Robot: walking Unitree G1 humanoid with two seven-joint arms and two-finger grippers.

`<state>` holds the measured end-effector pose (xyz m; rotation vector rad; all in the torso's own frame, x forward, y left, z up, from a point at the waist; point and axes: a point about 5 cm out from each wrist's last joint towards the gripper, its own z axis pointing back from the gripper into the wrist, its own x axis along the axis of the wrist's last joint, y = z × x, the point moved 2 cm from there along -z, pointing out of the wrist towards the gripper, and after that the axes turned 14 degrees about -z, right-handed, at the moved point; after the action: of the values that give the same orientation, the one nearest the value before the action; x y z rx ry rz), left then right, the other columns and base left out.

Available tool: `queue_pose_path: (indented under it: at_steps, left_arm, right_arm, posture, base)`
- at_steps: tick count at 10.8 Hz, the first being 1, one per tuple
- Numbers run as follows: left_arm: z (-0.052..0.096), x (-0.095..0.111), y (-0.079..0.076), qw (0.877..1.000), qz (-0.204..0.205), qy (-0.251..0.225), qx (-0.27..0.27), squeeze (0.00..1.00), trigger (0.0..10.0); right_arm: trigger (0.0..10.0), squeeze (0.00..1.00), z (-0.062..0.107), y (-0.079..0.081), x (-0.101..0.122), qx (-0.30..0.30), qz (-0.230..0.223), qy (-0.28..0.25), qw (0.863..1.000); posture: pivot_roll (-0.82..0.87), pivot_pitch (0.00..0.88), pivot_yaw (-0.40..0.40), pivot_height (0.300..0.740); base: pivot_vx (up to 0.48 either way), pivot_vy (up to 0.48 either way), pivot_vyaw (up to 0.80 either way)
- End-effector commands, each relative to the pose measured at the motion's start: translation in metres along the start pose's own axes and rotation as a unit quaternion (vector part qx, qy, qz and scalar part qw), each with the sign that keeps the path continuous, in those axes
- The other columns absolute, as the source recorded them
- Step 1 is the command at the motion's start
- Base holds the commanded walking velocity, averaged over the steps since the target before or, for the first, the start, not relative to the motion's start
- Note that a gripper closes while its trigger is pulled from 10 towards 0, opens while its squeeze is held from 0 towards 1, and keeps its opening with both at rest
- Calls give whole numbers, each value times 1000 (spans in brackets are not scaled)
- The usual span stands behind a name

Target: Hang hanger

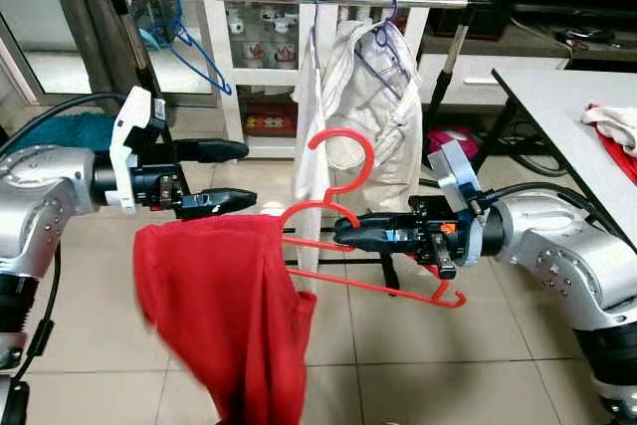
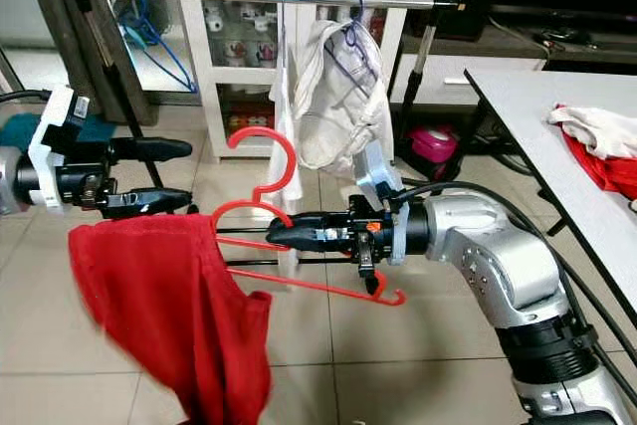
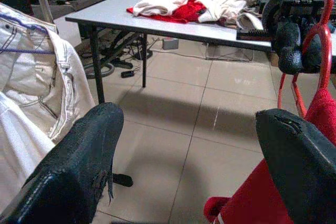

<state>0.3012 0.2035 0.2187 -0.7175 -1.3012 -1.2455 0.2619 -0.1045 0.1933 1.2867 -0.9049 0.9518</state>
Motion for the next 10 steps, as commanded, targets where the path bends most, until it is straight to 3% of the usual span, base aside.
queue_pose_path:
  at_steps: [1, 3, 5, 6, 7, 8, 9, 10]
  left_arm:
    - [-2, 5, -3, 1000, -2, 2, -17, 0, 10000]
    - [-19, 36, -5, 993, 26, -103, -49, 0, 10000]
    - [-25, 56, -1, 985, 40, -158, -56, 0, 10000]
    - [-30, 50, -10, 988, 25, -122, -89, 0, 10000]
    - [-31, 32, -20, 993, -4, -50, -108, 0, 10000]
    - [-27, 10, -26, 990, -50, 37, -125, 0, 3333]
    - [-26, 12, -24, 992, -39, 30, -116, 0, 0]
    - [-22, 14, -20, 992, -46, 37, -110, 0, 0]
  right_arm:
    - [10000, 0, 1, 4, 11, 6, 31, -12, 999]
    - [10000, 0, -1, 3, 11, 8, 31, -8, 999]
    - [10000, 0, -2, 1, 12, 6, 34, -8, 999]
    - [10000, 0, -3, 0, 13, 4, 36, -9, 999]
    - [10000, 0, -2, -1, 13, -2, 37, -10, 999]
    - [10000, 0, -2, -3, 13, -8, 36, -10, 999]
    - [10000, 0, -1, -3, 13, -9, 37, -10, 999]
    - [10000, 0, -1, -4, 13, -10, 37, -8, 999]
  posture:
    - [-38, 0, -5, 740]
    - [-37, 0, -6, 740]
    - [-42, 0, 2, 740]
    - [-41, 0, 5, 740]
    - [-41, 0, 6, 740]
    - [-40, 0, 7, 740]
    - [-39, 0, 6, 740]
    - [-35, 0, 2, 740]
  base:
    - [0, 0, 0]
    - [0, 0, 0]
    - [0, 0, 0]
    - [0, 0, 0]
    - [0, 0, 0]
    - [0, 0, 0]
    - [0, 0, 0]
    - [0, 0, 0]
